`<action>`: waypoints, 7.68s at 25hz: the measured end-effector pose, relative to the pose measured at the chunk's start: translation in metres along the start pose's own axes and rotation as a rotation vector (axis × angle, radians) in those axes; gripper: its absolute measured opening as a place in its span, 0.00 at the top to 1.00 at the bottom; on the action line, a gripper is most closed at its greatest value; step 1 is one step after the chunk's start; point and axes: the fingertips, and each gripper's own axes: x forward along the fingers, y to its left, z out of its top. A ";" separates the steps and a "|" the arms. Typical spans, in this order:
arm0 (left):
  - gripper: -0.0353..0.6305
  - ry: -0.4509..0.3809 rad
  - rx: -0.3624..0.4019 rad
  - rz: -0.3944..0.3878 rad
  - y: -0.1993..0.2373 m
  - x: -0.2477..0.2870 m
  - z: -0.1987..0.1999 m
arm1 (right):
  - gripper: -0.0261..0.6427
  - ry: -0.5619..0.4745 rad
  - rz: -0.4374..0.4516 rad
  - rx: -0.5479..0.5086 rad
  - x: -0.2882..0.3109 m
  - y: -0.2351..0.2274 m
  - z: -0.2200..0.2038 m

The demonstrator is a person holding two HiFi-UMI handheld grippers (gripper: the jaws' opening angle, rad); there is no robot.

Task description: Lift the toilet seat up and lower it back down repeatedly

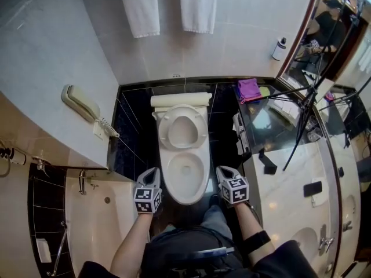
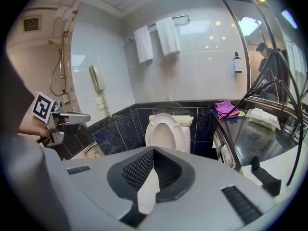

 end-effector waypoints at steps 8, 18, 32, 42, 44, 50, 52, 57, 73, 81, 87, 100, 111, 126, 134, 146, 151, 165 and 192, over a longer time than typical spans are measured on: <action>0.95 -0.026 -0.001 0.006 0.004 -0.035 -0.006 | 0.94 0.000 -0.019 0.004 -0.018 0.015 -0.019; 0.95 -0.034 0.042 -0.016 -0.007 -0.030 -0.005 | 0.94 0.020 -0.052 0.002 -0.022 0.005 -0.030; 0.95 0.023 0.012 0.012 -0.001 0.012 -0.005 | 0.84 0.072 -0.100 -0.272 0.033 -0.030 0.027; 0.95 0.040 0.045 0.046 -0.002 0.094 0.009 | 0.69 0.068 -0.085 -0.524 0.132 -0.073 0.085; 0.95 0.042 0.058 0.048 -0.003 0.116 0.010 | 0.68 0.074 -0.070 -0.573 0.158 -0.082 0.089; 0.95 0.072 0.055 0.073 0.004 0.162 0.001 | 0.64 0.097 -0.060 -0.719 0.233 -0.101 0.103; 0.95 0.079 0.046 0.082 0.007 0.174 -0.001 | 0.64 0.104 -0.057 -0.775 0.257 -0.104 0.106; 0.95 0.077 0.034 0.110 0.020 0.204 -0.008 | 0.64 0.124 -0.037 -0.861 0.308 -0.110 0.112; 0.95 0.090 -0.033 0.169 0.034 0.237 -0.036 | 0.75 0.108 -0.004 -0.928 0.402 -0.104 0.131; 0.95 0.113 -0.056 0.160 0.030 0.235 -0.044 | 0.83 0.114 -0.018 -0.943 0.406 -0.104 0.130; 0.95 0.133 -0.051 0.164 0.028 0.231 -0.059 | 0.84 0.126 -0.022 -0.948 0.397 -0.100 0.126; 0.95 0.191 -0.057 0.113 0.005 0.214 -0.093 | 0.84 0.103 -0.035 -1.044 0.334 -0.068 0.094; 0.95 0.242 -0.041 0.076 -0.004 0.200 -0.136 | 0.85 0.074 -0.049 -1.082 0.274 -0.034 0.039; 0.95 0.258 -0.057 0.004 -0.031 0.208 -0.177 | 0.84 0.121 -0.025 -1.137 0.210 0.007 -0.064; 0.95 0.264 -0.082 0.001 -0.041 0.194 -0.211 | 0.84 0.178 -0.008 -1.133 0.189 0.021 -0.118; 0.95 0.345 -0.119 -0.027 -0.066 0.170 -0.280 | 0.94 0.231 -0.025 -1.072 0.156 0.019 -0.185; 0.95 0.379 -0.137 -0.027 -0.076 0.160 -0.330 | 0.94 0.262 -0.088 -0.987 0.159 -0.010 -0.211; 0.95 0.499 -0.094 -0.095 -0.104 0.163 -0.473 | 0.94 0.282 -0.188 -0.845 0.197 -0.051 -0.277; 0.95 0.679 -0.061 -0.164 -0.101 0.157 -0.528 | 0.94 0.288 -0.214 -0.782 0.210 -0.049 -0.289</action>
